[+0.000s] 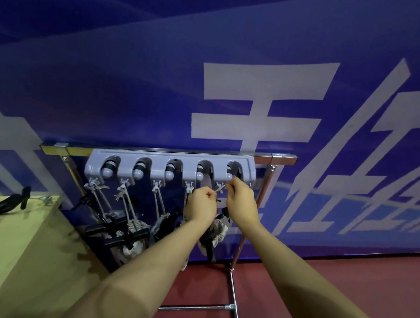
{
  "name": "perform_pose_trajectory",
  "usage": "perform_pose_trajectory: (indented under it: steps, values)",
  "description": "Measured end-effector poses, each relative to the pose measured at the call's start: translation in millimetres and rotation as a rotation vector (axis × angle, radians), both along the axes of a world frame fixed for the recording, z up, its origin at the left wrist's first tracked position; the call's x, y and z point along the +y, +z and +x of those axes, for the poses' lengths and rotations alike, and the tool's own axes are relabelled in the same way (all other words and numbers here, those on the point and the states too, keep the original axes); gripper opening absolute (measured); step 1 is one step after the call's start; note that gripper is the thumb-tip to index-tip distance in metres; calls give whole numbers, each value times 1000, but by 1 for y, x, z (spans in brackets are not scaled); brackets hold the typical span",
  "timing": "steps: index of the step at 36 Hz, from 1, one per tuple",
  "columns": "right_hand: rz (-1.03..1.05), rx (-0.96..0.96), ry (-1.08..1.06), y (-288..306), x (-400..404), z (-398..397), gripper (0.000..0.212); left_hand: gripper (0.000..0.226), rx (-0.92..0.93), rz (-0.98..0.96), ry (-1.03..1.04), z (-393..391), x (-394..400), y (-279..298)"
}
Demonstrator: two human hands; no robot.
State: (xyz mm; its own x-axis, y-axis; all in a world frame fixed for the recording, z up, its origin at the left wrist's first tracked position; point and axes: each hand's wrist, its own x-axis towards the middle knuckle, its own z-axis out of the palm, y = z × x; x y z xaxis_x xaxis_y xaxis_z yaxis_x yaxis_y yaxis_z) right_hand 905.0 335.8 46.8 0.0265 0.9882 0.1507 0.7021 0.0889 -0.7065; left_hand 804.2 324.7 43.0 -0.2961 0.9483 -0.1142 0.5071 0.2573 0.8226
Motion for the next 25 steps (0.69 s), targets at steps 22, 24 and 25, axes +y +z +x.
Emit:
perform_pose_trajectory:
  steps: [22,24,25]
  values:
    - [-157,-132,-23,-17,-43,-24,15,11,76,-22,-152,-50,-36,-17]
    - [-156,-136,2,-14,-52,-37,15,11,90,-18,-157,-66,-46,-11]
    - [-155,-136,10,-13,-54,-40,15,12,95,-17,-161,-71,-48,-8]
